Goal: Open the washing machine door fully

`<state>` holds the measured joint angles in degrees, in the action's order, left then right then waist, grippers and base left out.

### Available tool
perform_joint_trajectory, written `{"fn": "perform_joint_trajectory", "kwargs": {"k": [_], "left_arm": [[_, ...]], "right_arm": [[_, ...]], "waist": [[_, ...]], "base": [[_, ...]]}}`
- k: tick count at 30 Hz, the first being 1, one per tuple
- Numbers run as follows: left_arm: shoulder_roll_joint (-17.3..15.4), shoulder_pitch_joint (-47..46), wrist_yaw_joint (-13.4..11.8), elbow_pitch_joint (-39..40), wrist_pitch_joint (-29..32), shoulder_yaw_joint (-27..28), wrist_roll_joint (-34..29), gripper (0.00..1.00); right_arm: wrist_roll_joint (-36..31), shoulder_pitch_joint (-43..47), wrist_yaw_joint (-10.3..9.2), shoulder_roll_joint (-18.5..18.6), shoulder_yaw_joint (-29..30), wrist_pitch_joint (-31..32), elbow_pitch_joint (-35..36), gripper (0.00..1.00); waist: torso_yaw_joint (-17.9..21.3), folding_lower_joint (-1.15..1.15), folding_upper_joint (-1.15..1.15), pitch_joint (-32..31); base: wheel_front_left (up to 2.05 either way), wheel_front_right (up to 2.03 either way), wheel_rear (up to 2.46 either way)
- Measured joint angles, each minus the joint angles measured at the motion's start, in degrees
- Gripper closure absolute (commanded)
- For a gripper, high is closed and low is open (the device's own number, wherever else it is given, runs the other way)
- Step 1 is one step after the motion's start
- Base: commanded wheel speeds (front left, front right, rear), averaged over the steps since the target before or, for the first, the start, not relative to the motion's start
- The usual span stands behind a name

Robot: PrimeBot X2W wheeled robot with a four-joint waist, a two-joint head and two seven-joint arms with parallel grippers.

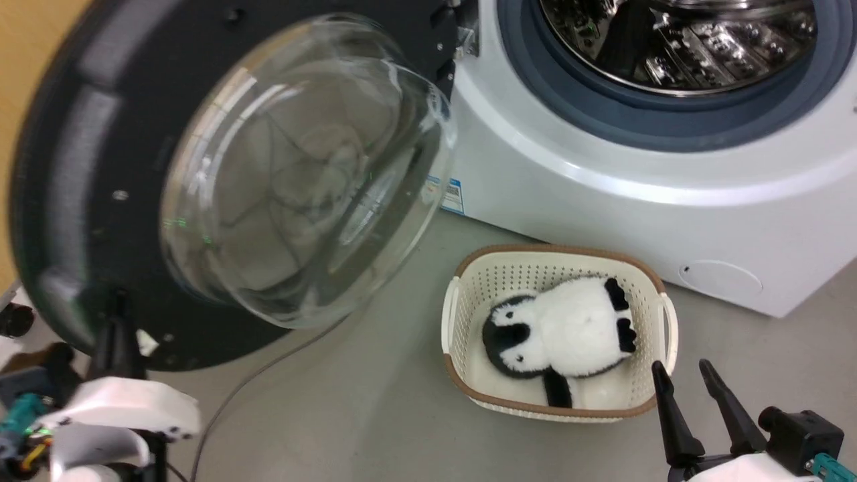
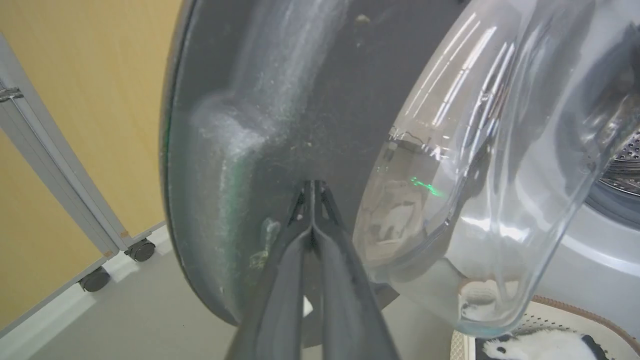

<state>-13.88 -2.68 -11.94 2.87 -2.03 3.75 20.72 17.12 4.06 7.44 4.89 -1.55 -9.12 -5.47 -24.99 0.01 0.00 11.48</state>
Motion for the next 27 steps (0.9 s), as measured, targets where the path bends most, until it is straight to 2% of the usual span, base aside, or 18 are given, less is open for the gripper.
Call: {"fn": "perform_joint_trajectory", "kwargs": {"k": [14,27], "left_arm": [[-7.7,-9.6,1.3,-11.0,-1.3,7.8,3.9,1.0],[-12.2,-15.7,4.0,-21.8,-3.9,9.9,5.8,1.0]], "right_arm": [[-1.1,-2.2,0.0,0.9,0.4,2.8,4.2,0.0],[-1.1,-2.4,0.0,1.0,0.6,3.0,4.4,0.0]], "waist": [[3.3,0.0,0.0,5.5],[4.8,0.0,0.0,7.0]], "base": [[0.0,0.0,0.0],[0.0,0.0,0.0]]}}
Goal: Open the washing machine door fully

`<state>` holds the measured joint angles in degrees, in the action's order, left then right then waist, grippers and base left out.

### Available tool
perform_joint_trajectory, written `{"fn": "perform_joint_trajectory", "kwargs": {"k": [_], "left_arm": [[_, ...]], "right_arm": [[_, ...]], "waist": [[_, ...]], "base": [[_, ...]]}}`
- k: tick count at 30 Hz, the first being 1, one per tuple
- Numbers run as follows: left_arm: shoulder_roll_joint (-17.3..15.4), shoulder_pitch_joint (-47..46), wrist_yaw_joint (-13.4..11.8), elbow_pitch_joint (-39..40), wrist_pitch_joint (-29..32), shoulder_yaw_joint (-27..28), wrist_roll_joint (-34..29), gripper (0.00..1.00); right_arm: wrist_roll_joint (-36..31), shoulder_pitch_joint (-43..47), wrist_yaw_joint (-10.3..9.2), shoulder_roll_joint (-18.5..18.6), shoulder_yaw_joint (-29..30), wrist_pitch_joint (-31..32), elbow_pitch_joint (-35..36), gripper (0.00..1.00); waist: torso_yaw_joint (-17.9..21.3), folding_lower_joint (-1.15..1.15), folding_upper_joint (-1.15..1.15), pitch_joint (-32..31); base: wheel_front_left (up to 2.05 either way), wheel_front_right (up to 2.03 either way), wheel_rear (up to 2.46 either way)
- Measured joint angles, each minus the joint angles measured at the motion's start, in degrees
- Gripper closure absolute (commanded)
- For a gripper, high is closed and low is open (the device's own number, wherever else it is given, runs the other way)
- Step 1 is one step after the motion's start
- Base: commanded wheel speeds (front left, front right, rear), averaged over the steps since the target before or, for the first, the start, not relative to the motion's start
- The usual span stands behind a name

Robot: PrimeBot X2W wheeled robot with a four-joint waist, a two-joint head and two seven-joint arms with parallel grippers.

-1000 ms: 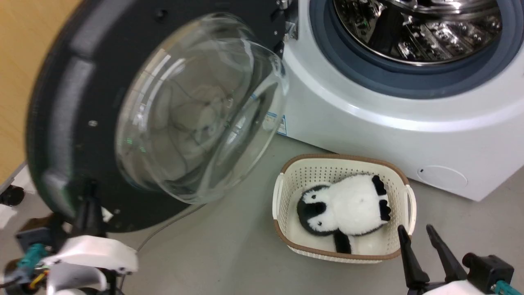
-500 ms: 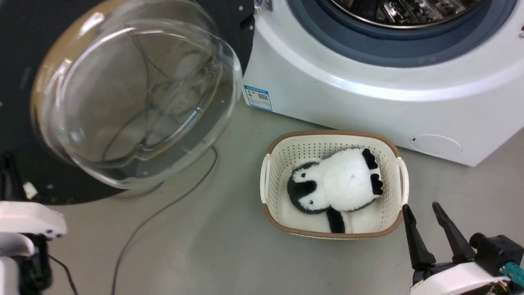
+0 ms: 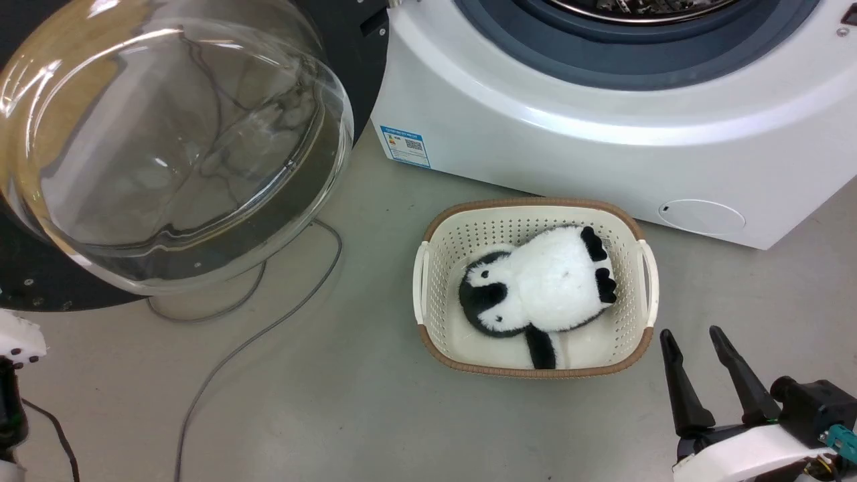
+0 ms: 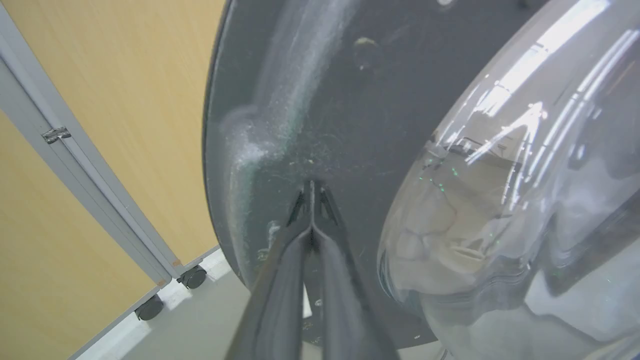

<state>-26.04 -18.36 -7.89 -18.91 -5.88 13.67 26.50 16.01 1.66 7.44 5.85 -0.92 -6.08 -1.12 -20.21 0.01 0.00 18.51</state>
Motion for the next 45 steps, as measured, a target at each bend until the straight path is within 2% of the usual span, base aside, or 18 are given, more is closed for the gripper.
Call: {"fn": "perform_joint_trajectory", "kwargs": {"k": [6,11,17,24,31,35,45], "left_arm": [[-0.1,-0.7,0.6,-2.5,-1.3,-0.9,0.0,1.0],[0.8,-0.6,1.7,-1.5,-2.8,-2.1,0.3,1.0],[2.3,2.5,2.6,3.9,-2.7,-5.8,-1.0,1.0],[4.9,8.8,2.4,13.4,-2.2,-9.5,-2.7,1.0],[5.9,14.5,2.0,21.5,-1.6,-13.3,-5.0,1.0],[7.9,17.1,2.1,24.5,-1.2,-17.0,-6.0,1.0],[12.6,22.8,2.0,25.5,-2.5,-22.4,-6.5,1.0]], "right_arm": [[0.0,-0.1,0.0,0.0,0.2,-0.1,-0.2,0.0],[0.2,-0.1,0.0,-0.2,0.2,-1.2,-1.1,0.0],[0.6,0.5,0.0,-0.6,0.4,-3.5,-2.4,0.0],[0.8,1.0,0.01,-0.8,1.1,-6.2,-2.0,0.0],[-0.2,2.2,0.01,-0.8,0.4,-7.8,0.5,0.0],[-0.4,3.8,0.01,-0.9,0.1,-8.2,1.8,0.0],[-0.5,5.5,0.01,-1.7,-0.8,-8.5,2.0,0.0]], "waist": [[0.1,0.0,0.0,-0.7],[0.0,-0.01,0.0,-2.8],[-0.1,-0.01,0.0,-6.9],[0.5,-0.01,0.0,-12.5],[2.9,-0.02,0.0,-16.2],[4.8,-0.02,0.0,-17.6],[10.1,-0.02,0.0,-19.3]], "base": [[0.0,0.0,0.0],[0.0,0.0,0.0],[0.0,0.0,0.0],[0.0,0.0,0.0],[0.0,0.0,0.0],[0.0,0.0,0.0],[0.0,0.0,0.0]]}}
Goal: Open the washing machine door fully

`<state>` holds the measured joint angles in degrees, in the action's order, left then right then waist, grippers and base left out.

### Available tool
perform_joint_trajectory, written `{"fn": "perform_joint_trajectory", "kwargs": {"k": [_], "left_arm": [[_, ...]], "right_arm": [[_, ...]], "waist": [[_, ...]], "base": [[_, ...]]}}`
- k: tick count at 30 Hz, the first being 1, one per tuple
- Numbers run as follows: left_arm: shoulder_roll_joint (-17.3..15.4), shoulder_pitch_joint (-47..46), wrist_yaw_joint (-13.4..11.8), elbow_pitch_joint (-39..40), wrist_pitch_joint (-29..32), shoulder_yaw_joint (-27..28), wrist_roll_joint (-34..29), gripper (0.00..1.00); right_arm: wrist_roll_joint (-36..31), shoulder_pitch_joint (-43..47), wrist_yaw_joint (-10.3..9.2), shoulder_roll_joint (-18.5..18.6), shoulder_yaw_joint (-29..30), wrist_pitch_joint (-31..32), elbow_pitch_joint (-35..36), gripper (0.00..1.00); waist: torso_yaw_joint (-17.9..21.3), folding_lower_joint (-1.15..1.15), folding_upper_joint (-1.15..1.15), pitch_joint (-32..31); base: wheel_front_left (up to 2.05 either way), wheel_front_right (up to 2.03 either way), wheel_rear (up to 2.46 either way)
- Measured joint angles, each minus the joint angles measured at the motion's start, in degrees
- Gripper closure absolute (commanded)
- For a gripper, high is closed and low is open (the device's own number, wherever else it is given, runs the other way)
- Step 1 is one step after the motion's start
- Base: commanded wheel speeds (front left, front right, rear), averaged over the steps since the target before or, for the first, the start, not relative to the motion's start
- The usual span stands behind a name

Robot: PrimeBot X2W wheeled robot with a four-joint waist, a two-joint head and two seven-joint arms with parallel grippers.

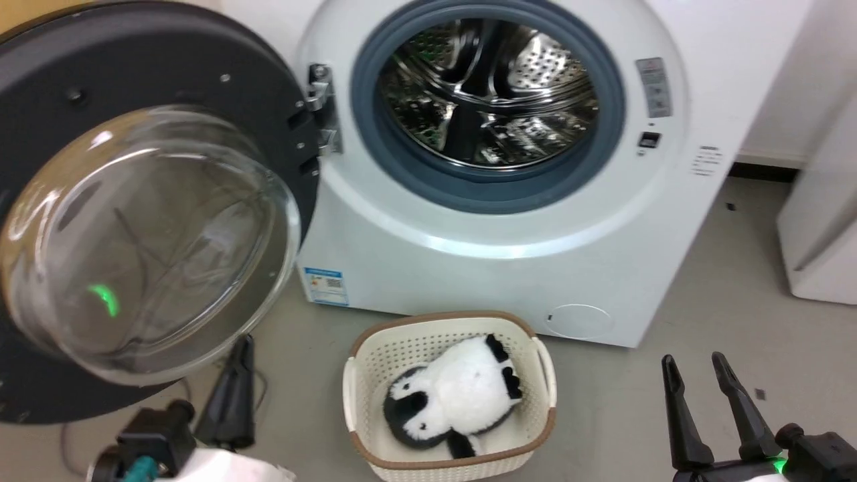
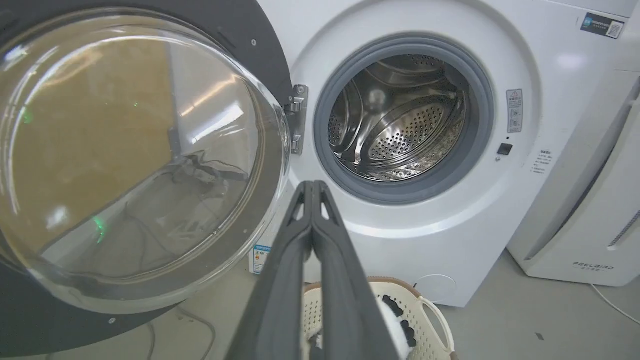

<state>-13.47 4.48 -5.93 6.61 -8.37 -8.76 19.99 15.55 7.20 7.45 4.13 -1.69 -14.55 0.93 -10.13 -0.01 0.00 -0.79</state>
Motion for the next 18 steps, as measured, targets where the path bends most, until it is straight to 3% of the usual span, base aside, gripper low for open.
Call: {"fn": "perform_joint_trajectory", "kwargs": {"k": [1,2,3,4,18], "left_arm": [[0.3,0.4,0.0,-0.1,-0.3,-0.3,0.0,1.0],[0.5,0.7,-0.1,-0.4,-0.4,-0.6,-0.1,0.69],[0.5,1.1,-0.3,-0.6,-0.6,-0.9,-0.2,0.2],[0.7,1.6,-0.4,-1.0,-0.8,-1.1,-0.2,0.0],[2.6,4.1,-1.5,-5.2,-5.1,-3.4,-2.9,0.0]], "right_arm": [[-0.1,0.1,-0.01,0.0,0.0,-0.2,0.0,0.0],[-0.1,0.4,-0.01,-0.1,-0.1,-0.2,0.0,0.0],[-0.2,0.7,-0.01,-0.1,-0.2,-0.2,-0.1,0.0],[-0.4,0.7,-0.01,-0.1,-0.2,-0.2,-0.1,0.0],[-0.4,1.0,0.0,-0.1,-1.0,-0.2,-0.9,0.0]], "waist": [[0.4,0.0,0.0,-0.1],[0.9,0.01,0.0,-0.1],[1.3,0.0,0.0,-0.1],[1.6,0.0,0.0,-0.1],[4.2,0.01,0.0,-0.3]], "base": [[0.0,0.0,0.0],[0.0,0.0,0.0],[0.0,0.0,0.0],[0.0,0.0,0.0],[0.0,0.0,0.0]]}}
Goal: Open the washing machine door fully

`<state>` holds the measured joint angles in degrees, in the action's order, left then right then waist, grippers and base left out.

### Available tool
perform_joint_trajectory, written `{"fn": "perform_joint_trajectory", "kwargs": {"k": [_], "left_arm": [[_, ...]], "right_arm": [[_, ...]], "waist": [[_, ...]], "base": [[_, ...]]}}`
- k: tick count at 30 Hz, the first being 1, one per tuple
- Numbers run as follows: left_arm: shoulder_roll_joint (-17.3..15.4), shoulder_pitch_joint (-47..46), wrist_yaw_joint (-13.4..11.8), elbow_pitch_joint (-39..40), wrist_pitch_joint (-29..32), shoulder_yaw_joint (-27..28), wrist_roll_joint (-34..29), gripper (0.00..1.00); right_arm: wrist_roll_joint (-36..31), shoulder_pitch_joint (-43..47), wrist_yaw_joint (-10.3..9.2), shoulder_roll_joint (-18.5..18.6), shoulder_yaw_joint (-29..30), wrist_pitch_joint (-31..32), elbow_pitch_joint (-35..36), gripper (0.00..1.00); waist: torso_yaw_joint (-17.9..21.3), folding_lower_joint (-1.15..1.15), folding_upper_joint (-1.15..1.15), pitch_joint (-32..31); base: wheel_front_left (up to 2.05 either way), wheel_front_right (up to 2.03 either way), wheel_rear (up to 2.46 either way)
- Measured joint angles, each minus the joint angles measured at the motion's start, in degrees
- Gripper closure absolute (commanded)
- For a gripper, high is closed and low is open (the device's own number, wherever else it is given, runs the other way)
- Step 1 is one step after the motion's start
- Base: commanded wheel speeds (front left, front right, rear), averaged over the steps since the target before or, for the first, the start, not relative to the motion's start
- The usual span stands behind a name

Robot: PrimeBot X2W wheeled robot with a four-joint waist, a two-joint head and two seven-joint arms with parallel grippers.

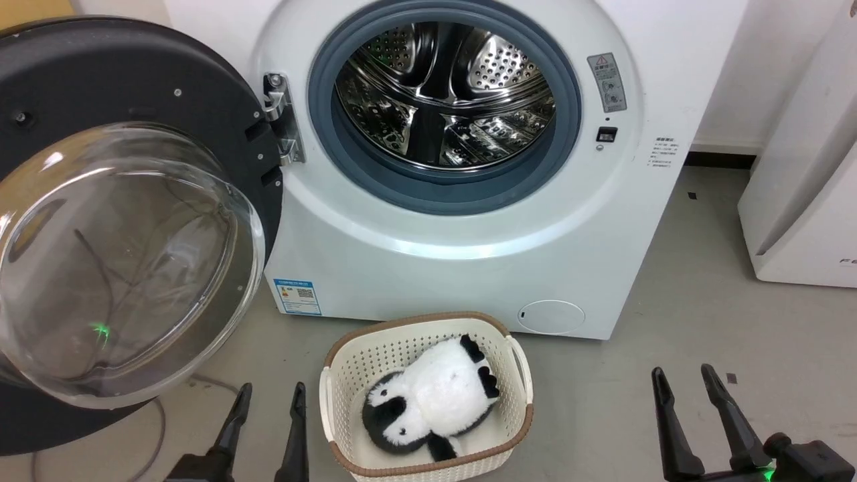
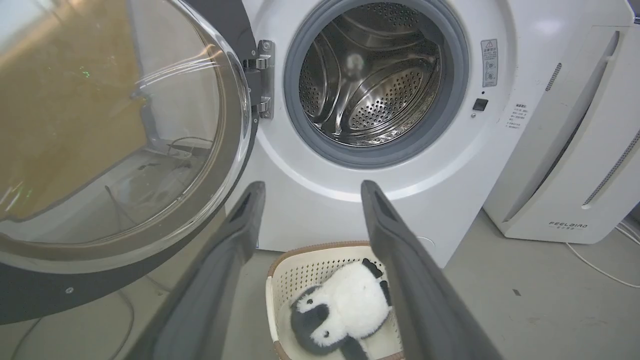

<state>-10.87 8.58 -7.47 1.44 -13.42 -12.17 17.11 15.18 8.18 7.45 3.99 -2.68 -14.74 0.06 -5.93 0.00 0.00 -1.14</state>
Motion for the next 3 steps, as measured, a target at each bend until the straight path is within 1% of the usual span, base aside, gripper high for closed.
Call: {"fn": "perform_joint_trajectory", "kwargs": {"k": [3], "left_arm": [[0.6,0.0,-0.2,-0.2,-0.4,-0.3,-0.5,0.0]], "right_arm": [[0.0,0.2,0.0,0.0,0.0,0.0,-0.1,0.0]], "waist": [[0.1,0.0,0.0,0.0]], "base": [[0.0,0.0,0.0]]}}
